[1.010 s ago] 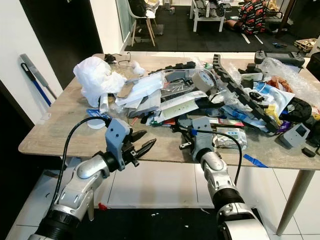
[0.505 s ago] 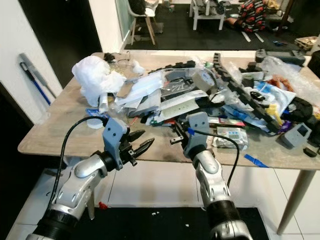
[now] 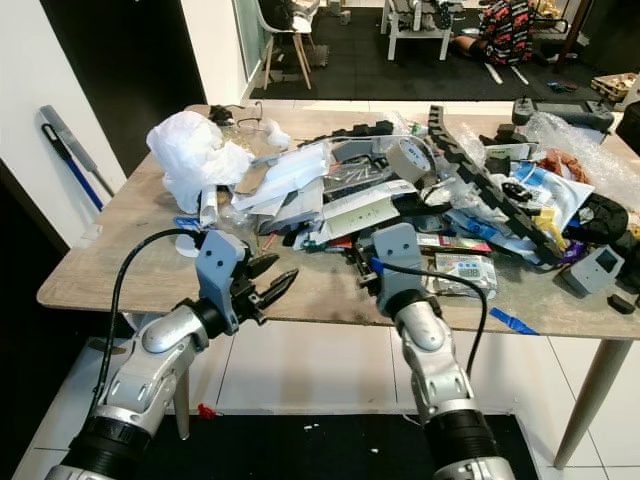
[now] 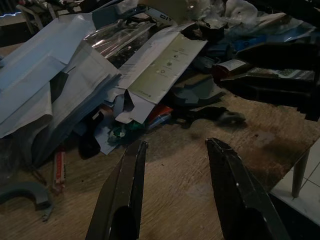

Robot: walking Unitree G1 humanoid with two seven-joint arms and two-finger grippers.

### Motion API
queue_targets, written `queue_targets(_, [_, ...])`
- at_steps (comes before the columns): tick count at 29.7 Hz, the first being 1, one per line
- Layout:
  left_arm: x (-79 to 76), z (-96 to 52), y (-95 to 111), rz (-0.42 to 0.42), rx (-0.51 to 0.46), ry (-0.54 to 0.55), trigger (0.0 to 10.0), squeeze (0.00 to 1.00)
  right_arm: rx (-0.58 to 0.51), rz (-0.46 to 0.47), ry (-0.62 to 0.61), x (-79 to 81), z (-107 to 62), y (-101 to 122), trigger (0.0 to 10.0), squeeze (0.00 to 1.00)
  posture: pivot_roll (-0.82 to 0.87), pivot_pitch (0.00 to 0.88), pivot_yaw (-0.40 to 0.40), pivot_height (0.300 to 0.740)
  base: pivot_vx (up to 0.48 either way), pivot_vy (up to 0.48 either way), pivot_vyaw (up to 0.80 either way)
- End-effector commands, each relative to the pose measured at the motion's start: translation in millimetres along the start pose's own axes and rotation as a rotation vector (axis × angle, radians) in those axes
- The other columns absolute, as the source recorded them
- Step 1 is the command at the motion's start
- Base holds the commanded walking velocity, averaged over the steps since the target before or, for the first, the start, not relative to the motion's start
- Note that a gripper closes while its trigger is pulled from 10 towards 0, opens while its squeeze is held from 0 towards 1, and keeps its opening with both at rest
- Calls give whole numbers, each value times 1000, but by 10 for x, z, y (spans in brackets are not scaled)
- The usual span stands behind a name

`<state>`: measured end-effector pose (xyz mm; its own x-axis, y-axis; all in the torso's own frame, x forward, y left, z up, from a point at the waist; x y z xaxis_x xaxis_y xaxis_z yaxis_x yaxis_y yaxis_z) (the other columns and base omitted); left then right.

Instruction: Picking trash to rubbish bin

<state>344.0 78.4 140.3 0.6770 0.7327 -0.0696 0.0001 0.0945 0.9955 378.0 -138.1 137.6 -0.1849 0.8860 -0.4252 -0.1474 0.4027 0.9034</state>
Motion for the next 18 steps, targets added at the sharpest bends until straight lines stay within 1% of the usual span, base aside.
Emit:
queue_targets(1, [20, -6, -22, -2, -3, 21, 10000, 0, 37, 2, 8, 11, -15, -75, 10000, 1000, -51, 96, 13, 740, 0, 0, 0])
queue_targets(5, [52, -29, 7, 1, -17, 53, 10000, 0, 71, -6, 4, -10, 25, -145, 10000, 1000, -36, 107, 4, 740, 0, 0, 0])
queue_targets(6, [58, -48, 7, 2, -16, 59, 10000, 0, 82, 1, 7, -9, 49, -162, 10000, 659, -33, 115, 7, 740, 0, 0, 0])
queue_targets(7, [60, -81, -9, 4, -7, 62, 10000, 0, 99, 13, 37, 24, 83, -181, 10000, 0, -30, 121, 7, 740, 0, 0, 0])
queue_targets(9, [60, -81, -9, 4, -7, 62, 10000, 0, 99, 13, 37, 24, 83, -181, 10000, 0, -30, 121, 7, 740, 0, 0, 0])
queue_targets(11, [71, -133, -22, 8, 3, 63, 10000, 0, 109, 34, 77, 92, 109, -158, 10000, 0, -27, 131, 9, 740, 0, 0, 0])
queue_targets(16, [97, -160, -7, 17, 0, 77, 10000, 0, 111, 42, 92, 143, 113, -135, 10000, 0, -17, 138, 10, 740, 0, 0, 0])
queue_targets(18, [105, -170, -1, 20, 2, 80, 10000, 0, 135, 50, 122, 234, 79, -194, 10000, 0, -19, 138, 16, 740, 0, 0, 0])
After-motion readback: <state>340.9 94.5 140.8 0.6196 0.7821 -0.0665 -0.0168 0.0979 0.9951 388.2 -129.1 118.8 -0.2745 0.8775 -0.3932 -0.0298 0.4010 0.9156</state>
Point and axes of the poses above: a point about 5 cm out from each wrist's last joint towards the gripper, its own z axis pointing out of the wrist towards the gripper, its own y axis along the axis of the wrist's last joint, x = y × z, the point moved 5 cm from there along z, pointing out of the wrist towards the gripper, and after that the axes turned 11 degrees about -z, right-handed, at the moved point
